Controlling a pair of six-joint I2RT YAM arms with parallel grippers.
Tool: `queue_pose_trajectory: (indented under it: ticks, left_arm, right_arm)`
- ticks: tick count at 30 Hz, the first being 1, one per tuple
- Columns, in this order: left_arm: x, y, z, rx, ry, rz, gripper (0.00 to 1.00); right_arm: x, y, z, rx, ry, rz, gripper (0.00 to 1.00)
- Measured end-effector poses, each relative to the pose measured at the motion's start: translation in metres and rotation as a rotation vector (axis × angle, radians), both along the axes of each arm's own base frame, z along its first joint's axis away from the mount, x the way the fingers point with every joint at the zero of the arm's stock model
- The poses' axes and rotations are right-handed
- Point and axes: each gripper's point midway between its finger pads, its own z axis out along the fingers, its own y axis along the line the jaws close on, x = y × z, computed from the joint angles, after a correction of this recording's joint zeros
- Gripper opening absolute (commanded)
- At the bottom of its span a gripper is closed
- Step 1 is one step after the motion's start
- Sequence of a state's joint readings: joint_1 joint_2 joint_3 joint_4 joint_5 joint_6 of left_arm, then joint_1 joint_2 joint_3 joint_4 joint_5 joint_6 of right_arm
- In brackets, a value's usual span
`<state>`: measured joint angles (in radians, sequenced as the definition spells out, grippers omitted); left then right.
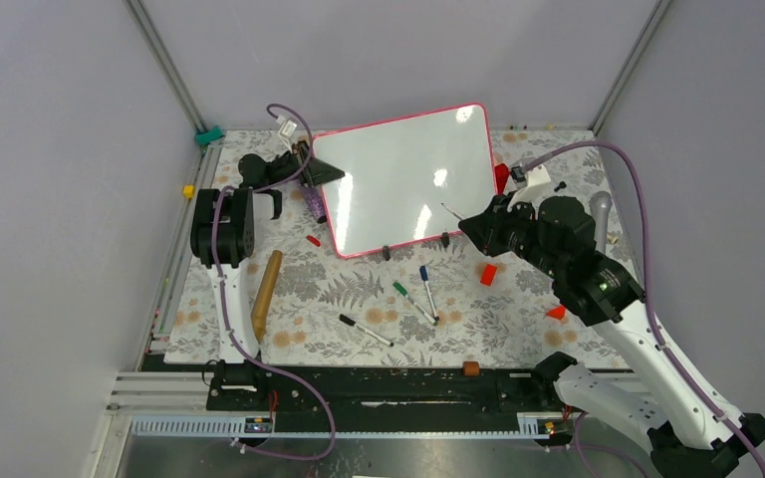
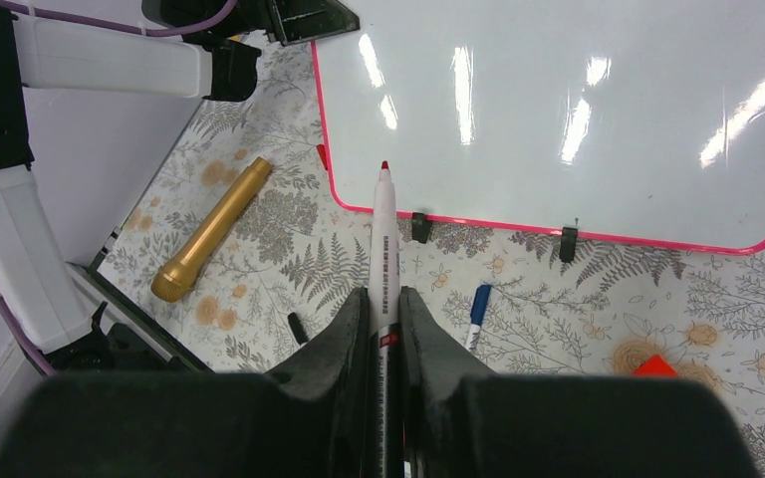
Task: Write a sentence on the whiteboard
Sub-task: Move the whiteboard to the center of the board.
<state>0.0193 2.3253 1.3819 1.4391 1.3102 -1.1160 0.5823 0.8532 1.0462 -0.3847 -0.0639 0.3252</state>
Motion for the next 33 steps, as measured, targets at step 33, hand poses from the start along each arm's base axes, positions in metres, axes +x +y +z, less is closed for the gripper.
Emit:
queue_pose_trajectory:
  ticks: [33]
  left_arm:
    - [-0.018,-0.003,-0.007,0.02,-0.037,0.019,0.31]
  right_arm:
    - [0.0,0.0,-0.005,-0.006,0.01,0.0,0.01]
